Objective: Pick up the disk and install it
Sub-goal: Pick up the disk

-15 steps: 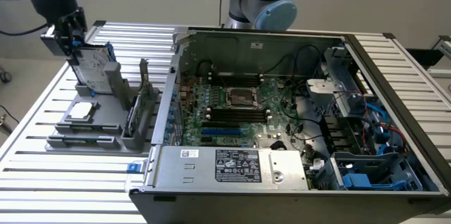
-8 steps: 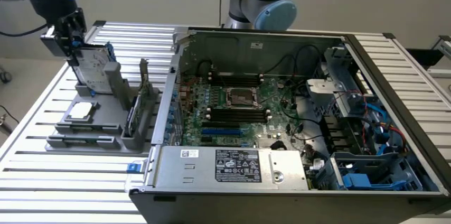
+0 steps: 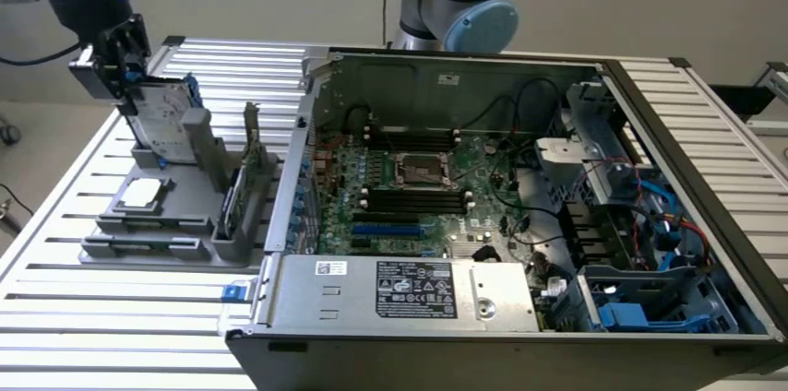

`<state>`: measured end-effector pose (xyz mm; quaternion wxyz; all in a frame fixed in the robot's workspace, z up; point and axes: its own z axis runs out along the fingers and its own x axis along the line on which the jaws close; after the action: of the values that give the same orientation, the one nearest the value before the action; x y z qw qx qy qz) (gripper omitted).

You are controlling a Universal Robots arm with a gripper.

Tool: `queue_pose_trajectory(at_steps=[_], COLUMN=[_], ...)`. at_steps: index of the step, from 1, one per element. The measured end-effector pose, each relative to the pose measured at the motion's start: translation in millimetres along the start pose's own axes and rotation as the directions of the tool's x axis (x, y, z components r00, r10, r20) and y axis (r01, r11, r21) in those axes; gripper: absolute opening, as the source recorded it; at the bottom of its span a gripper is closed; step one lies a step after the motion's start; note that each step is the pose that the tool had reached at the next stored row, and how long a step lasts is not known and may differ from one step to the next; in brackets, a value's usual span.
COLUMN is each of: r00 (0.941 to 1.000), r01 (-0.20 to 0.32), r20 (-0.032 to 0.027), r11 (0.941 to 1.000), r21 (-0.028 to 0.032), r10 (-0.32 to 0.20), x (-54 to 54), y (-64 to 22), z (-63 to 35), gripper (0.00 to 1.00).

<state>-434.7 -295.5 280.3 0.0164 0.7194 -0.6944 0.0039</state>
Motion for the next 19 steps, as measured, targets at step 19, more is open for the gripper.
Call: queue_pose_trajectory(at_steps=[19], r00=[1.0000], r01=[0.000], r20=[-0.0005], r11=[1.0000], r21=[0.0005], r10=[0.000], x=[0.0], y=[2.0], z=[0.3], gripper=[0.34])
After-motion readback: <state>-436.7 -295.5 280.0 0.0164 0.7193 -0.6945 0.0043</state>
